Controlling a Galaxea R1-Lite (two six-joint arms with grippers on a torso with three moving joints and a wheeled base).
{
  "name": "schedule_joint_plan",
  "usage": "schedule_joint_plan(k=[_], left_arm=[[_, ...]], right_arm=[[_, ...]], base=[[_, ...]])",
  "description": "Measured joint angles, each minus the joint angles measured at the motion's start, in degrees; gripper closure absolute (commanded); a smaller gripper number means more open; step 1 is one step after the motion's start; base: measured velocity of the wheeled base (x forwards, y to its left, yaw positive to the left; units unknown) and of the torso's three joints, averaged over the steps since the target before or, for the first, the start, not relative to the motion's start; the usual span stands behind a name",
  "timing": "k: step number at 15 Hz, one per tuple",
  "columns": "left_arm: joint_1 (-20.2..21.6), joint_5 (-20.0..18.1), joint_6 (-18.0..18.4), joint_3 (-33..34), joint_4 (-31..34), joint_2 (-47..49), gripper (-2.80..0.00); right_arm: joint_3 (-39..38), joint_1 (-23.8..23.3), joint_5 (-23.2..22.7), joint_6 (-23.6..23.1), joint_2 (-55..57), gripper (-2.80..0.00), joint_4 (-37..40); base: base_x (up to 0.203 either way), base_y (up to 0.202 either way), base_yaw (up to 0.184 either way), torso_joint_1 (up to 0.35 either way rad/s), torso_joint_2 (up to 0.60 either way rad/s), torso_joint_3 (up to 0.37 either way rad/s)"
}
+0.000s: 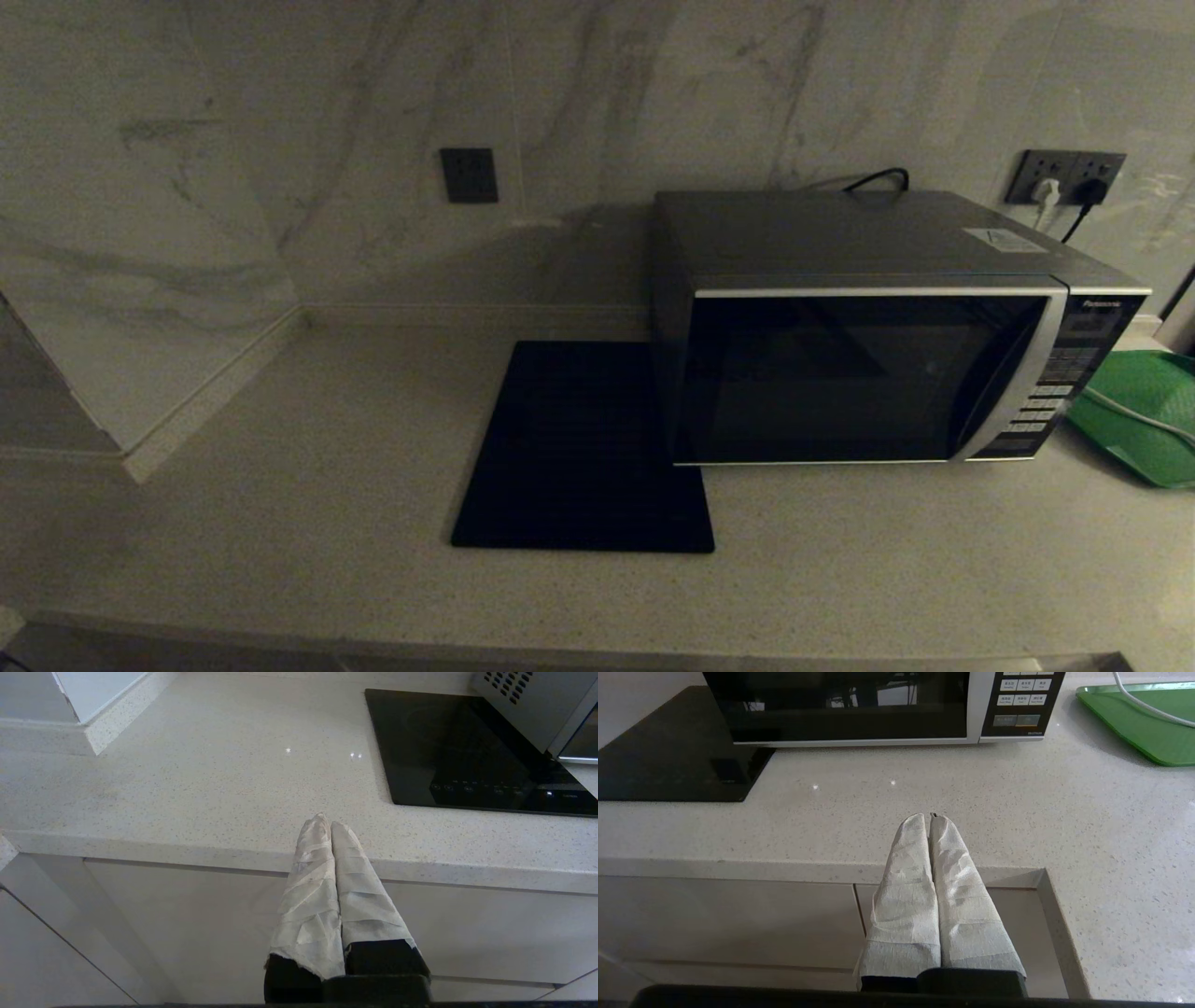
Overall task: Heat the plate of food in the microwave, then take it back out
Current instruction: Open the microwave oven
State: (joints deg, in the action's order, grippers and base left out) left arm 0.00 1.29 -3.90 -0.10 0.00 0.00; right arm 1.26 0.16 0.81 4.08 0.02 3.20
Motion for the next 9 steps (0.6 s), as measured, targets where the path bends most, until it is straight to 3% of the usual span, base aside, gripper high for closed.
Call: schedule_joint_plan(k=[9], left_arm=[[0.00, 0.00, 0.00, 0.00, 0.01, 0.00, 0.00]], right_arm=[[-1.11, 0.00, 0.24, 0.73, 0.00, 0.00, -3.32]], base=[[0.000, 0.000, 0.000, 0.000, 0.00, 0.000]])
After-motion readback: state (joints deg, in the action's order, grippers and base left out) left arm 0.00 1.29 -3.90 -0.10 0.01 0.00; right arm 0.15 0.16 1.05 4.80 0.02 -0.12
